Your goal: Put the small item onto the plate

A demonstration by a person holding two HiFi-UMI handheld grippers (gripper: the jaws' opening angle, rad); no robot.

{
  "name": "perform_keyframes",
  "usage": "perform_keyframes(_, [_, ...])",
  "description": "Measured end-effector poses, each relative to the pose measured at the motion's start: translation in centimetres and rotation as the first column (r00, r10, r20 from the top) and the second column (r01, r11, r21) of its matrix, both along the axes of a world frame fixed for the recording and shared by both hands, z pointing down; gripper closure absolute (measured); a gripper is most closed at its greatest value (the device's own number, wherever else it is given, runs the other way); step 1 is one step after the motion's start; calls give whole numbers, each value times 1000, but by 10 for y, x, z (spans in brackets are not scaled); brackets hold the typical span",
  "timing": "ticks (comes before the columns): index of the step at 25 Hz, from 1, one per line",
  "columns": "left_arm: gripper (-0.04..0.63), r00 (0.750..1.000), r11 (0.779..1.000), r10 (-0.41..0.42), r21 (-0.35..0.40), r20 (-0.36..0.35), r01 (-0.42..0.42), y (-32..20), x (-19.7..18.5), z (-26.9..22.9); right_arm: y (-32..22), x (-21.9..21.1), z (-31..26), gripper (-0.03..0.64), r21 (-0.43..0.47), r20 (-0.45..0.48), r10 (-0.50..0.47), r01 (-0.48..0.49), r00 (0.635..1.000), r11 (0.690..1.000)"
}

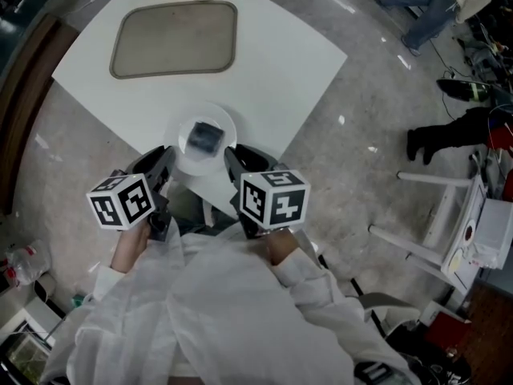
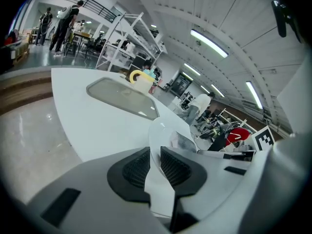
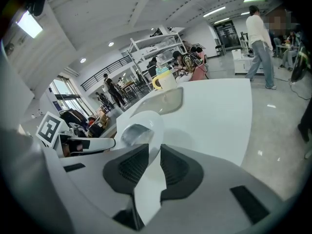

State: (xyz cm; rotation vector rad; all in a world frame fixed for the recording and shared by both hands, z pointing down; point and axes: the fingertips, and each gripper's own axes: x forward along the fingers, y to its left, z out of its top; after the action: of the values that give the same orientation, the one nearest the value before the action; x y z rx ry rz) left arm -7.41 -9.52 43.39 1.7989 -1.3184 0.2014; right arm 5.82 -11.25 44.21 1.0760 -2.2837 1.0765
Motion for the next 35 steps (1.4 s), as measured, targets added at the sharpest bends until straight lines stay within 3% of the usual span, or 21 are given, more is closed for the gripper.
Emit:
perform_keyframes(14, [523, 993, 993, 117, 14, 17, -117, -76, -70, -2, -67, -69, 1, 534, 7, -13, 80, -80, 997, 997])
perform_keyframes(21, [522, 990, 990, 138, 31, -7, -137, -122, -107, -12, -110, -106, -11, 534, 23, -35, 97, -96, 995, 995])
perform_keyframes(35, [523, 985, 985, 172, 14, 4, -172, -187, -138, 6, -175, -136, 3, 534, 37, -38, 137, -136, 990, 990])
